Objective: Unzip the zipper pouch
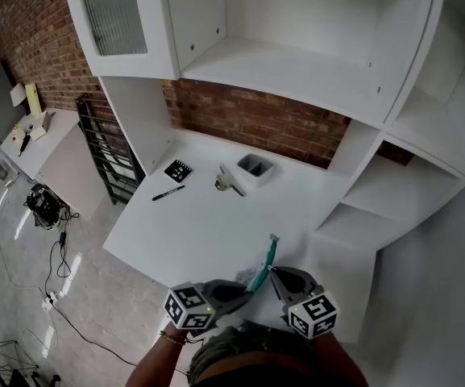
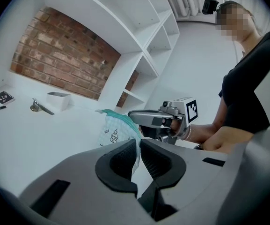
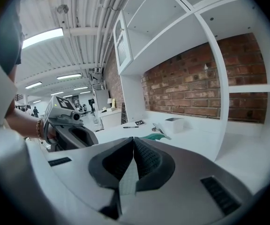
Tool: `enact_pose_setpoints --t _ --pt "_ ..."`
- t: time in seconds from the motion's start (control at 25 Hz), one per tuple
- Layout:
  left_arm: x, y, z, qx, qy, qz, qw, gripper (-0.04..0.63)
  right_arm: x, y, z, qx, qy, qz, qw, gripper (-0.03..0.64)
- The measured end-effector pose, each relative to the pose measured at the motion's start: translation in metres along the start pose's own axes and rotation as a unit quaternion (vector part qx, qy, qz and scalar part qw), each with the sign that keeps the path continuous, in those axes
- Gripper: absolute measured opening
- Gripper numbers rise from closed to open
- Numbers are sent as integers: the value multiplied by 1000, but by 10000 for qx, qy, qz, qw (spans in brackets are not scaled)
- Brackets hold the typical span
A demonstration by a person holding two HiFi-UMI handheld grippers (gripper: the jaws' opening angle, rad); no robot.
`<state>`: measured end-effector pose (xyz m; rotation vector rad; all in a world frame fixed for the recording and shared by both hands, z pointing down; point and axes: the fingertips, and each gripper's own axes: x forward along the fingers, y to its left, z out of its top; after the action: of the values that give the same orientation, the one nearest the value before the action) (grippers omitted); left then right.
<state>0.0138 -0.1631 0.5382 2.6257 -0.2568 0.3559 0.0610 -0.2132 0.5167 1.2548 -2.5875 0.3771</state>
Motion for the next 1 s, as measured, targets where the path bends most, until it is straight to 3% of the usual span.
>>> enact_pose_setpoints --t 1.0 --pt "-33 -1 -7 64 147 131 9998 34 -1 -24 4 -215 97 -294 9993 3"
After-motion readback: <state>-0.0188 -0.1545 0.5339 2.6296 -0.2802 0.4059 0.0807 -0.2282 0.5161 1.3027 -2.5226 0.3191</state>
